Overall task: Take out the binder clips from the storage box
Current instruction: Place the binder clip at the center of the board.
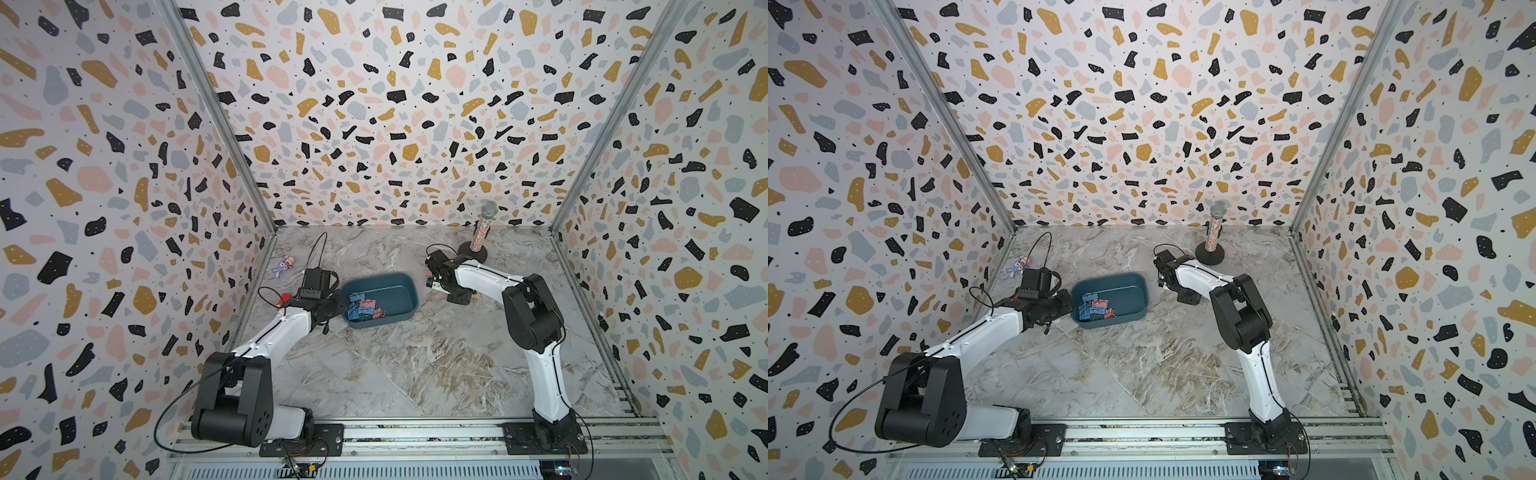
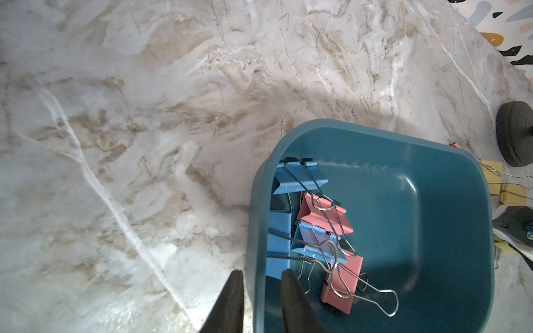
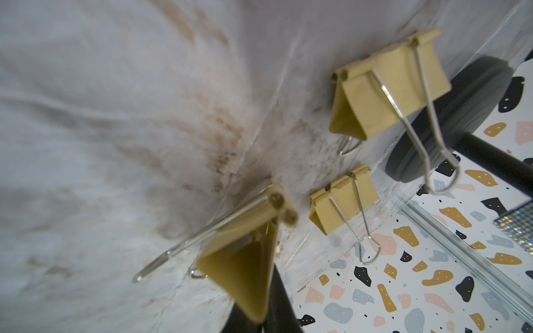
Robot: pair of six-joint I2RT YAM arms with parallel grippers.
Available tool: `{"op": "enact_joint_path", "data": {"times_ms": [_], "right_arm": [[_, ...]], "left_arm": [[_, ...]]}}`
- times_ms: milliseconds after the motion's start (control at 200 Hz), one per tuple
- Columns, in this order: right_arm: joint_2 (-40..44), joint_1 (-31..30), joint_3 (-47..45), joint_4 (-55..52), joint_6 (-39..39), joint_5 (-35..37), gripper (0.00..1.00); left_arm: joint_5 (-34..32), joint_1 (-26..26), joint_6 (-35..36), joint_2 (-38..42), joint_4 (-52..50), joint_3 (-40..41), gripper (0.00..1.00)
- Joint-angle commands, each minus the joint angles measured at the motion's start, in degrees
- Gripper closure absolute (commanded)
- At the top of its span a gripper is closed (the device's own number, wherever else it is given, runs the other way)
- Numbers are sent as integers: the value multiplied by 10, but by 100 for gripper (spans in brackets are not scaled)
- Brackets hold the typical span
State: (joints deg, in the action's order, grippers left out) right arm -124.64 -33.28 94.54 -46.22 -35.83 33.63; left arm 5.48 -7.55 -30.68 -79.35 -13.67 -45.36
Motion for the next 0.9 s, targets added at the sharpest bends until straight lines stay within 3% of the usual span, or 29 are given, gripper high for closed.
{"op": "enact_joint_path", "data": {"times_ms": [0,896], "right_arm": [[37,1,-1,-6,10,-9,89],[61,1,-6,-9,24,-48,88]], "left_arm": [[1,3,6,12,13,5,73],[-1,3,6,12,13,5,73]]}}
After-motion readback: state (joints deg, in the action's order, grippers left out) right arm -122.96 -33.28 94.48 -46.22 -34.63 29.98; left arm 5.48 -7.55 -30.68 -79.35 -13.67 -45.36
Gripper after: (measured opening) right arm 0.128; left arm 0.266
